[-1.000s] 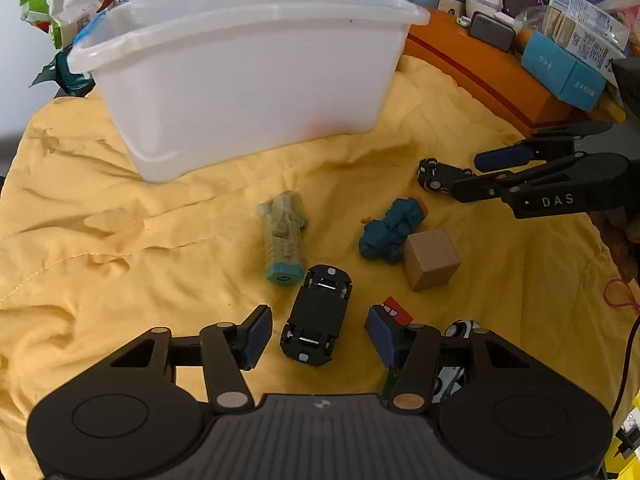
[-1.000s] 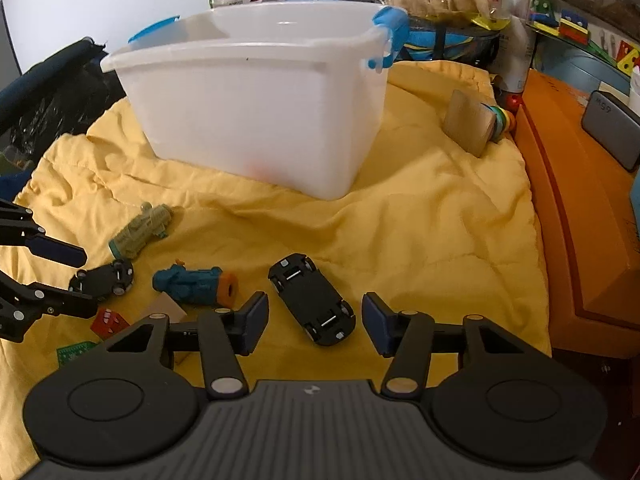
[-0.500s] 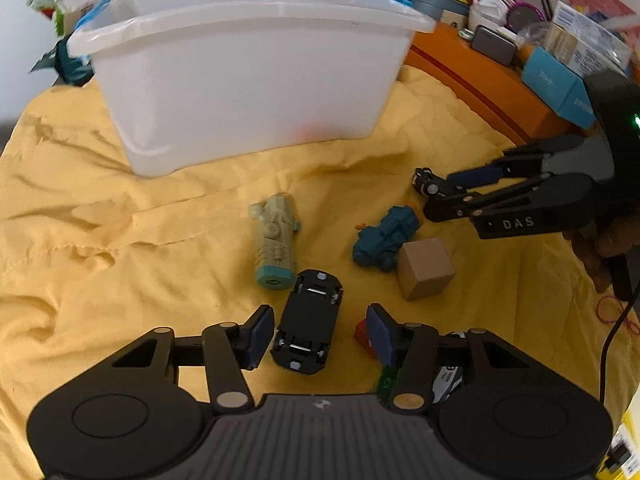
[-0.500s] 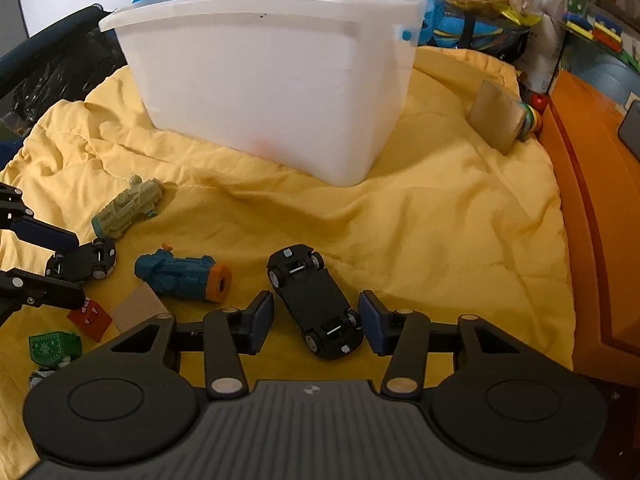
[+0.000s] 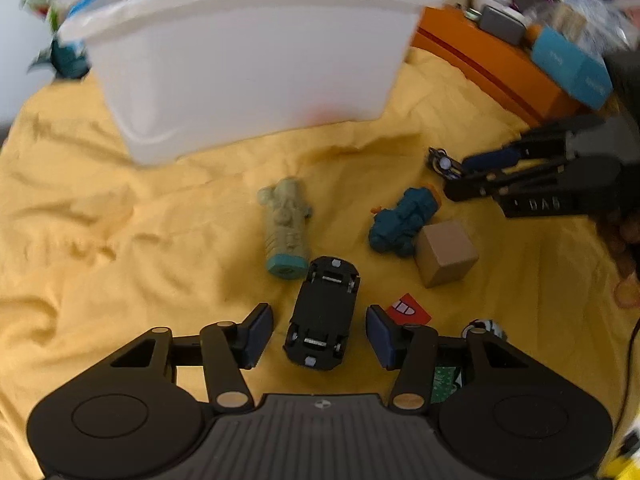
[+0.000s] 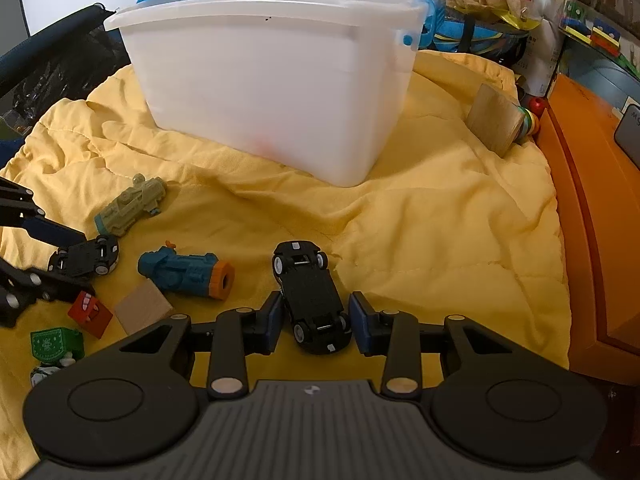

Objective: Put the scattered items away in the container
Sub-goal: 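Grasp another black toy car with each gripper, then lower both black cars into the white box and release them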

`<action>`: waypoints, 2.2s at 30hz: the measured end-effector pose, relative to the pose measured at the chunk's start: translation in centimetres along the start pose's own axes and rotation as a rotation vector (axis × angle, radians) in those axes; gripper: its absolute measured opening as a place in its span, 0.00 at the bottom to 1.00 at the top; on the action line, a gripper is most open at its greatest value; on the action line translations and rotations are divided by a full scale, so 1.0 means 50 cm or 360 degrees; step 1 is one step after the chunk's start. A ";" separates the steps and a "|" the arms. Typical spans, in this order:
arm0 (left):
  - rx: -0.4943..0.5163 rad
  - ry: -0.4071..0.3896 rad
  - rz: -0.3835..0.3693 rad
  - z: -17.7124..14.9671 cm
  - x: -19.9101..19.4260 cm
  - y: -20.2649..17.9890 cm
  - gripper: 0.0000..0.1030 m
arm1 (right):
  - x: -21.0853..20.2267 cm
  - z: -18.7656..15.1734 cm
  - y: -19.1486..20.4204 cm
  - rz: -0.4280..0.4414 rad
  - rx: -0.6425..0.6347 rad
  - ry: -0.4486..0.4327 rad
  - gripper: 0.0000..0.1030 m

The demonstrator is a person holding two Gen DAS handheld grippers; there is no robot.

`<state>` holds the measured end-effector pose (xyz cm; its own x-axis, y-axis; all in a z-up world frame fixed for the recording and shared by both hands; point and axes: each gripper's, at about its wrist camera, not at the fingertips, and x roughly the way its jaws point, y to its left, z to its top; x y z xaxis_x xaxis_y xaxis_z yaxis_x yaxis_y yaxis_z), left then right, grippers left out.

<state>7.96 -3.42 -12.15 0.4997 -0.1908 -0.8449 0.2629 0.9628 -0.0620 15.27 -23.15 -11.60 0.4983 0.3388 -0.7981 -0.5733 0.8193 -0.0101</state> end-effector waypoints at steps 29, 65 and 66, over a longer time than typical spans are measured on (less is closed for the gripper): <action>-0.0239 -0.0344 0.0056 0.117 -0.192 0.071 0.34 | -0.176 0.109 0.034 0.0078 0.0116 -0.0445 0.32; -0.0374 -0.0138 0.0276 0.395 -0.119 0.198 0.47 | -0.058 0.367 -0.002 -0.0050 0.0186 -0.0165 0.60; -0.0375 -0.0148 0.0282 0.391 -0.124 0.197 0.47 | -0.063 0.364 -0.001 -0.0037 0.0190 -0.0174 0.60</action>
<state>23.59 3.50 2.89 0.5967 -0.0224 -0.8022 -0.0283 0.9984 -0.0489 25.59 -15.82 1.87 0.5819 0.3623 -0.7281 -0.4830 0.8743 0.0490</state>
